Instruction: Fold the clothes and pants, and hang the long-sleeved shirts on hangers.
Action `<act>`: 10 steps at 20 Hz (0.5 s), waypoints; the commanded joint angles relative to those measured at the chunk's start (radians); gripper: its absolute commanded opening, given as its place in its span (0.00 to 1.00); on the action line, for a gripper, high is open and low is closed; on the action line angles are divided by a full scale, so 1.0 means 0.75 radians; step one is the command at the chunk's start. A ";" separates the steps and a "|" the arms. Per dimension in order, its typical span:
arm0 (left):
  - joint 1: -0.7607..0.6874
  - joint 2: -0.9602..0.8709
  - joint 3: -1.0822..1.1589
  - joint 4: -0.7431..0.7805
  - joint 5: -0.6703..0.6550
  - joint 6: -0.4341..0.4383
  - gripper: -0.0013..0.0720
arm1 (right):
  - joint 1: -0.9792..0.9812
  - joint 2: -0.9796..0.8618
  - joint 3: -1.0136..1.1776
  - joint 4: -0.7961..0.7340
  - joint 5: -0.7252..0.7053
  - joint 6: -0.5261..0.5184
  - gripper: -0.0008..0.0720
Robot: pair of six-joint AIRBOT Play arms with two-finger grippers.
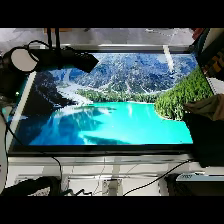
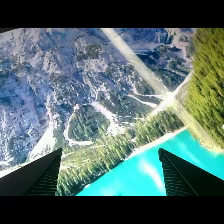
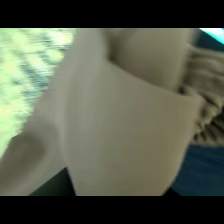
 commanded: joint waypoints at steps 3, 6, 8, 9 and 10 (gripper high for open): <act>0.001 0.001 -0.001 0.001 0.000 0.000 0.96 | -0.012 0.018 -0.031 -0.378 0.188 0.064 0.06; 0.001 0.001 -0.001 0.000 0.000 0.000 0.96 | -0.012 0.015 -0.044 -0.399 0.186 0.065 0.08; 0.001 0.001 -0.001 0.000 0.000 0.000 0.96 | -0.012 0.014 -0.044 -0.406 0.166 0.064 0.54; 0.001 0.001 -0.001 0.000 0.000 0.000 0.96 | -0.012 0.014 -0.044 -0.405 0.152 0.062 0.83; 0.001 0.001 -0.001 0.000 0.000 0.000 0.96 | -0.012 0.014 -0.044 -0.406 0.152 0.057 0.94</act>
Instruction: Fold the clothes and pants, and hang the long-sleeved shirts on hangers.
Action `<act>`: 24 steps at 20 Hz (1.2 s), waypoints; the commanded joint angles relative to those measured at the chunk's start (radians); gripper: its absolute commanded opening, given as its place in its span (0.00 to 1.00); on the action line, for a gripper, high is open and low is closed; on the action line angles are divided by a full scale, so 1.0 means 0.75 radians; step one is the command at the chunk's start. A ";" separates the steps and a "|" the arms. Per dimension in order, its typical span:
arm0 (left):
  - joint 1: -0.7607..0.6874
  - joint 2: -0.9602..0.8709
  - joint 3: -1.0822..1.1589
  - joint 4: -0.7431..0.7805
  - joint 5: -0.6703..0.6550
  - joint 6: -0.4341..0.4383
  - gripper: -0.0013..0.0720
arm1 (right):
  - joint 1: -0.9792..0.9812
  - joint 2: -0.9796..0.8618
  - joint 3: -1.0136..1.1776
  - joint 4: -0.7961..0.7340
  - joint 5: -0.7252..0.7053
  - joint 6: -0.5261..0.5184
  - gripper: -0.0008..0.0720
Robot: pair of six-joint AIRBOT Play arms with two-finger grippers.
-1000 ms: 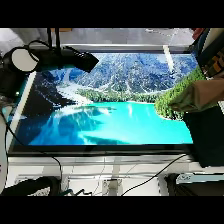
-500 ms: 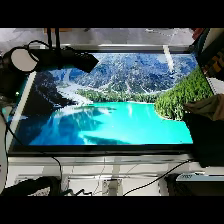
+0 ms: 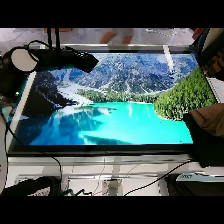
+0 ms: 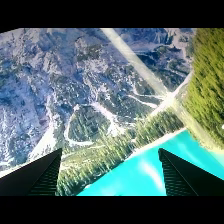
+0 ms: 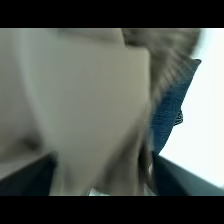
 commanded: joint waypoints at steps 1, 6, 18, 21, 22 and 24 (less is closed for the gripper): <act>0.001 0.001 -0.001 0.000 0.001 0.000 0.96 | 0.000 -0.002 -0.003 -0.034 -0.007 -0.005 0.95; 0.002 0.001 -0.001 0.000 0.001 0.000 0.96 | 0.000 -0.002 -0.003 -0.031 -0.021 -0.005 0.95; 0.001 0.001 -0.001 -0.001 0.001 0.000 0.96 | 0.294 -0.002 -0.003 0.199 -0.283 -0.046 0.06; 0.001 0.001 -0.001 -0.001 0.001 0.000 0.96 | 0.578 -0.001 -0.003 0.204 -0.343 -0.170 0.06; 0.001 0.001 -0.001 0.000 0.001 0.000 0.96 | 0.680 0.001 -0.003 0.202 -0.352 -0.247 0.06; 0.001 0.001 -0.001 0.000 0.001 0.000 0.96 | 0.876 0.005 -0.002 0.203 -0.380 -0.273 0.06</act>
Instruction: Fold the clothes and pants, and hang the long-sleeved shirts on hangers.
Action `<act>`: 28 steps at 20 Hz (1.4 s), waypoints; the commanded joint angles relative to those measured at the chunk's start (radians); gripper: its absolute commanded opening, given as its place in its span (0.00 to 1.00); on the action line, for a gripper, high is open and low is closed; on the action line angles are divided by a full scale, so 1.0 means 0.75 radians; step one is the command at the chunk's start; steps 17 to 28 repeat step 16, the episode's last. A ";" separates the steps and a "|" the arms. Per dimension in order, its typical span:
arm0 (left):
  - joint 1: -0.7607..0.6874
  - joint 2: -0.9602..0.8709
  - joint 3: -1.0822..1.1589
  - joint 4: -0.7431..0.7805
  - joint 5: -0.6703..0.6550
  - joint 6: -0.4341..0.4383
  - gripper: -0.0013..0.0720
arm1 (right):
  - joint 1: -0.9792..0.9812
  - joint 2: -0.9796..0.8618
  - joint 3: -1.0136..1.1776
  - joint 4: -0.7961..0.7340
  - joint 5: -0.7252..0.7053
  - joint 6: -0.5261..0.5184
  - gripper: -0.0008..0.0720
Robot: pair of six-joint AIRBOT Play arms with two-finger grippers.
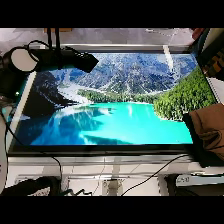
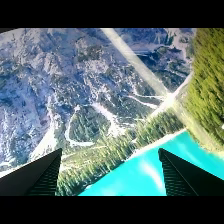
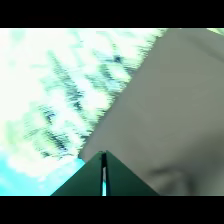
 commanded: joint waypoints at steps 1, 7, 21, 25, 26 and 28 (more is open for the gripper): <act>0.001 0.001 -0.001 0.000 0.000 0.000 0.96 | 0.347 0.010 0.002 0.011 -0.072 -0.135 0.06; 0.001 0.001 -0.001 0.000 0.000 0.000 0.96 | 0.746 0.126 0.002 0.016 -0.148 -0.220 0.06; 0.001 0.001 -0.001 0.000 0.000 0.000 0.96 | 0.850 0.224 0.002 0.035 -0.125 -0.217 0.06; 0.001 0.001 -0.001 0.000 0.000 0.000 0.96 | 0.850 0.224 0.002 0.035 -0.125 -0.217 0.06; 0.001 0.001 -0.001 0.000 0.000 0.000 0.96 | 0.850 0.224 0.002 0.035 -0.125 -0.217 0.06; 0.001 0.001 -0.001 0.000 0.000 0.000 0.96 | 0.850 0.224 0.002 0.035 -0.125 -0.217 0.06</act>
